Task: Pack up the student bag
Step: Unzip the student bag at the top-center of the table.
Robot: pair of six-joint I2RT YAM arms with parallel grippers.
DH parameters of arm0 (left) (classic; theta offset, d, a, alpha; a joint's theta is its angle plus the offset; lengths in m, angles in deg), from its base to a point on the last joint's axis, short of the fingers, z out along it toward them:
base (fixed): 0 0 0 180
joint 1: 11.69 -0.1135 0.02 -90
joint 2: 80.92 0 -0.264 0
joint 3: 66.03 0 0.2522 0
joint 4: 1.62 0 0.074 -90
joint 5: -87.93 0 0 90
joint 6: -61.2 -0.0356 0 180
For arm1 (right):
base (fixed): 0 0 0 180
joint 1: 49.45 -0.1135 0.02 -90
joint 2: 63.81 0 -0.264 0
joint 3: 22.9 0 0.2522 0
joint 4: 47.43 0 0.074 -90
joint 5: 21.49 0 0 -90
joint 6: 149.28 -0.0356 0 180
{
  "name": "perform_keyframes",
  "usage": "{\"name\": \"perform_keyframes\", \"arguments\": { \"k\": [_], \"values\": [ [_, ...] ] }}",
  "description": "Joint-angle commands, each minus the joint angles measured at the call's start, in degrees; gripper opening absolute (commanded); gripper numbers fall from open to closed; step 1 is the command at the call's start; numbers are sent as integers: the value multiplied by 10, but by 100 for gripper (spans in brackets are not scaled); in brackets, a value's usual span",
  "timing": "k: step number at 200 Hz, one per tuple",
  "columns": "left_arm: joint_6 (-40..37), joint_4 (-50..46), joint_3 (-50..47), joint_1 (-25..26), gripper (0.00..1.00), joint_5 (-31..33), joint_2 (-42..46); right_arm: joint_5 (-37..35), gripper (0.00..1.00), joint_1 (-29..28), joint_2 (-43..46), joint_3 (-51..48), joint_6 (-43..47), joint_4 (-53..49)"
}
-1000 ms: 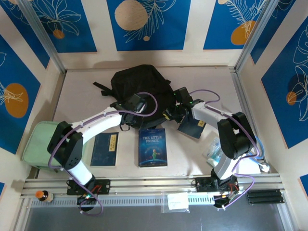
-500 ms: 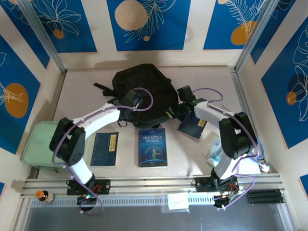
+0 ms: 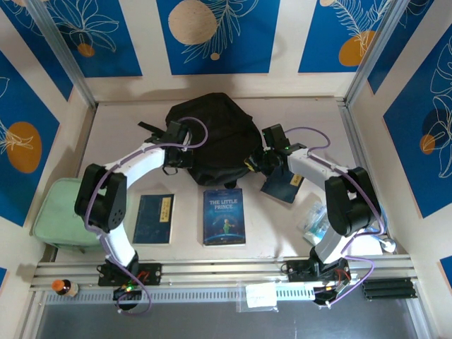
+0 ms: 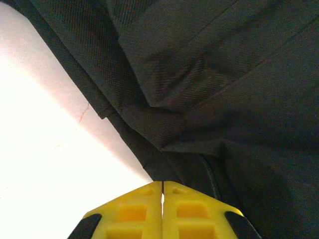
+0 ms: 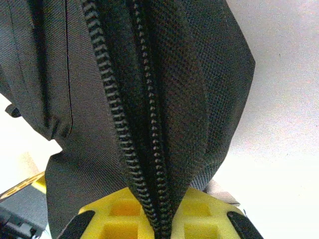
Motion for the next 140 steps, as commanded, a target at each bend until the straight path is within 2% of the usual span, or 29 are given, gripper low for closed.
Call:
{"name": "perform_keyframes", "arguments": {
  "k": [1,53,77,90,121,140],
  "values": [
    [-7,-9,-8,-24,0,27,-16,-39,6,21,37,0,13,-27],
    [-1,-3,-22,-28,0,48,-15,-35,6,26,42,-16,11,-18],
    [-4,9,-20,-29,0,10,0,-26,10,26,48,-28,5,-6],
    [-8,27,-25,-24,0,-30,20,-16,20,26,52,-36,-1,3],
    [-16,39,-12,9,0,-81,58,15,60,14,64,-48,-33,-2],
    [-13,28,2,40,0,-76,61,12,73,-12,84,-63,-72,-2]
  ]
}}
